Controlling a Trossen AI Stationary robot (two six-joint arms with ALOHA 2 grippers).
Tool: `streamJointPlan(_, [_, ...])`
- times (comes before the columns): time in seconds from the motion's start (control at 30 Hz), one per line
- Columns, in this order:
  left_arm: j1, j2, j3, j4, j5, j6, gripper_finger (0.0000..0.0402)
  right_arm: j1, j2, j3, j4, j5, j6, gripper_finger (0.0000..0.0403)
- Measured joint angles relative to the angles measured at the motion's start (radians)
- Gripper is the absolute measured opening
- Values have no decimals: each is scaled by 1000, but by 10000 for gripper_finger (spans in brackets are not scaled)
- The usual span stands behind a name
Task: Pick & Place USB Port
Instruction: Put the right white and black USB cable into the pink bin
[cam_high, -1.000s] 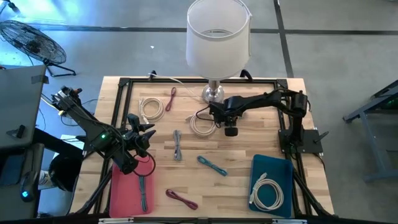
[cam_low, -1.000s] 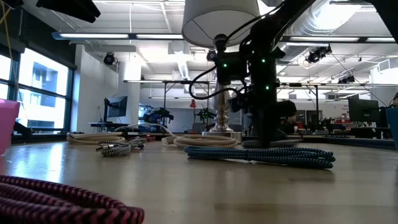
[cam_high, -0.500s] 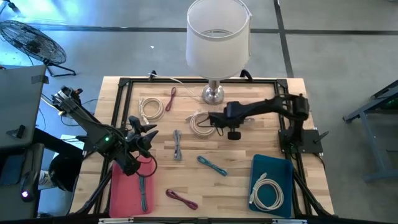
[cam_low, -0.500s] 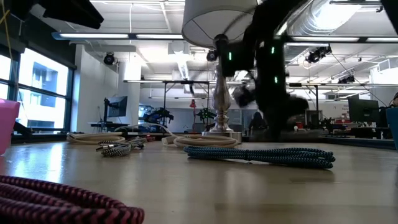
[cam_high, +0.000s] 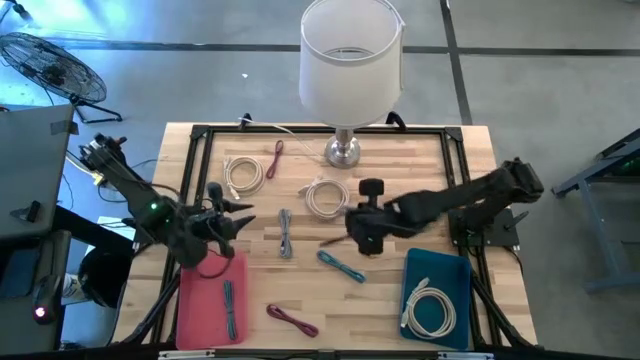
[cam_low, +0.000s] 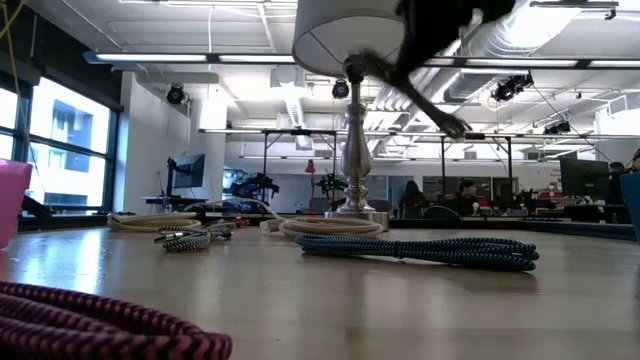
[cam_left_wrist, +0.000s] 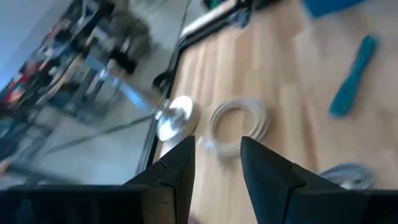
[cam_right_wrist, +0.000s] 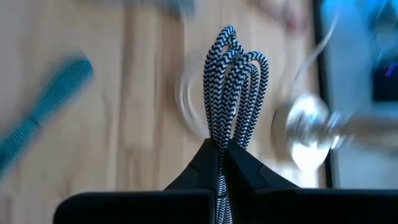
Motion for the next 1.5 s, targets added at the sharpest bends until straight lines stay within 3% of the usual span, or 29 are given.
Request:
streamJointPlan(0.27, [35, -21, 0, 224, 141, 327, 124, 123, -8, -3, 282, -11, -163, 1])
streamJointPlan(0.5, [177, 28, 0, 319, 318, 422, 124, 147, -2, -4, 413, -69, -261, 0])
streamJointPlan(0.73, [301, 92, 0, 442, 563, 511, 124, 147, -1, -4, 486, -83, -342, 0])
streamJointPlan(1.07, [381, 180, 0, 651, 889, 646, 125, 147, -1, -3, 538, -91, -394, 0])
streamJointPlan(1.5, [393, 271, 1, 778, 926, 701, 124, 124, 49, -2, 605, -166, -446, 0])
